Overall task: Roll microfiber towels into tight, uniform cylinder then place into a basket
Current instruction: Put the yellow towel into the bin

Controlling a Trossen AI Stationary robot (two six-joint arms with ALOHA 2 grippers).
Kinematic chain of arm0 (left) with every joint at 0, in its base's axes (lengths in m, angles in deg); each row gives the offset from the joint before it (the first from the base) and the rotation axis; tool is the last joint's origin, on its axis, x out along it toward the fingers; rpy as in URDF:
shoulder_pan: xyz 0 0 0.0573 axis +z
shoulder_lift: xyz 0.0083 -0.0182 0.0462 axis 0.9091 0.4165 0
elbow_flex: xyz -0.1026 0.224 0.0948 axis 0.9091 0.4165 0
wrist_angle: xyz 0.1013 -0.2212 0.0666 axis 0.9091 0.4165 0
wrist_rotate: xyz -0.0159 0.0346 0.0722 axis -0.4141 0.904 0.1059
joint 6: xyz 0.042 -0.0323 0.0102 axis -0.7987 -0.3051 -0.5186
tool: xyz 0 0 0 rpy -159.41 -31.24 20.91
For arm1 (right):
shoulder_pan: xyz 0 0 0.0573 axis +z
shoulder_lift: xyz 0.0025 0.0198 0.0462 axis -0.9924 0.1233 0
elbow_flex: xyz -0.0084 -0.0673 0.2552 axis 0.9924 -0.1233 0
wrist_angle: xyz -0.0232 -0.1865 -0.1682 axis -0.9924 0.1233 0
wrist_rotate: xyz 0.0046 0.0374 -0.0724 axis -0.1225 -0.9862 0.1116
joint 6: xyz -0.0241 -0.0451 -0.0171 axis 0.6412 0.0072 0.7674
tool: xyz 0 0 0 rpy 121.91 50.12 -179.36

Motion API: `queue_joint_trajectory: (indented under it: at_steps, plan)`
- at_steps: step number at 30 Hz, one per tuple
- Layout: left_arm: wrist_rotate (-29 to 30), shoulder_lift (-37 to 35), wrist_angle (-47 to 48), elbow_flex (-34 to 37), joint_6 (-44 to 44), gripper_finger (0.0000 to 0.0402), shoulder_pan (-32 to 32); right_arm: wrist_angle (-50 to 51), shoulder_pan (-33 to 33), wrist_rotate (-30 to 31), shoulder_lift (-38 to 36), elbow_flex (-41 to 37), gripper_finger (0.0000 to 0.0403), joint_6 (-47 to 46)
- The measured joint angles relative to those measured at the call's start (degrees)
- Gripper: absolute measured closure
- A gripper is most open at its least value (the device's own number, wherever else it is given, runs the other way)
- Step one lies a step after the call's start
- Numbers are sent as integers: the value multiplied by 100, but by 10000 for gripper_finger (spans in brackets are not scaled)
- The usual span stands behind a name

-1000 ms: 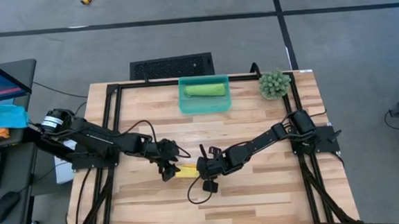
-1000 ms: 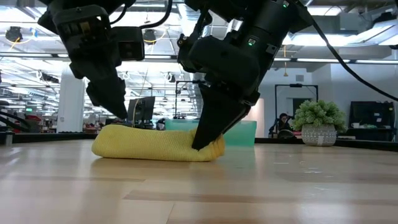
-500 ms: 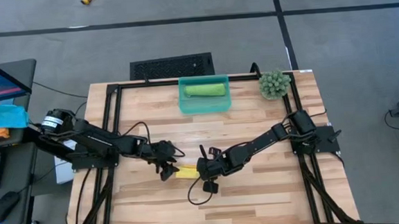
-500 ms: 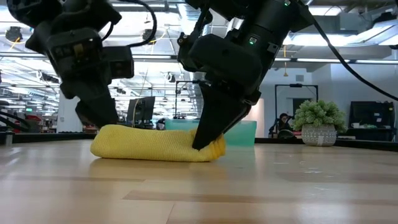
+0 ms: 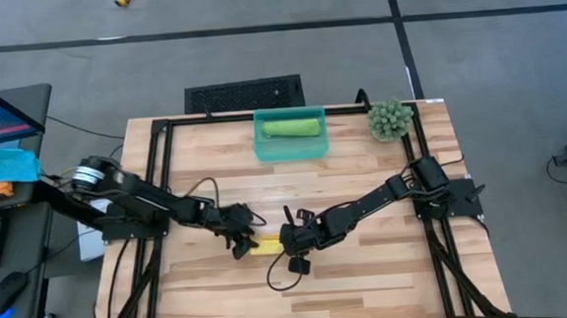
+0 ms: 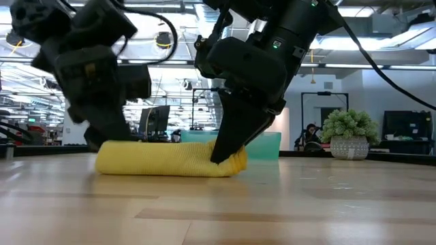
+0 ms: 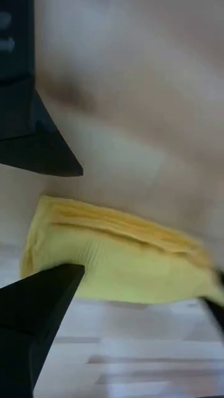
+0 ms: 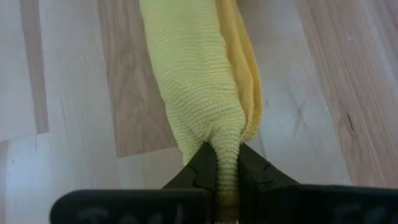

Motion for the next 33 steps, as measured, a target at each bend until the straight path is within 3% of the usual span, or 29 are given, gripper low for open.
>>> queue_joint_trajectory:
  at_steps: [4, 13, 18, 25, 33]
  plan:
    - [-652, 700, -334, -293, -40, 166, 21, 23, 2, 0, 0, 0, 362, 1]
    - [-770, 1016, -343, -497, -157, 172, -18, 55, 2, 0, -2, 0, 362, 1]
    - [-711, 1029, -244, -497, -76, 233, -83, 65, 2, 2, -2, 0, 362, -1]
    - [-819, 1044, -206, -484, -112, 379, -78, 50, 2, 29, -2, 0, 362, 0]
    - [-720, 653, 3, -460, -462, 385, 10, 89, -74, 189, -4, 13, 362, 197]
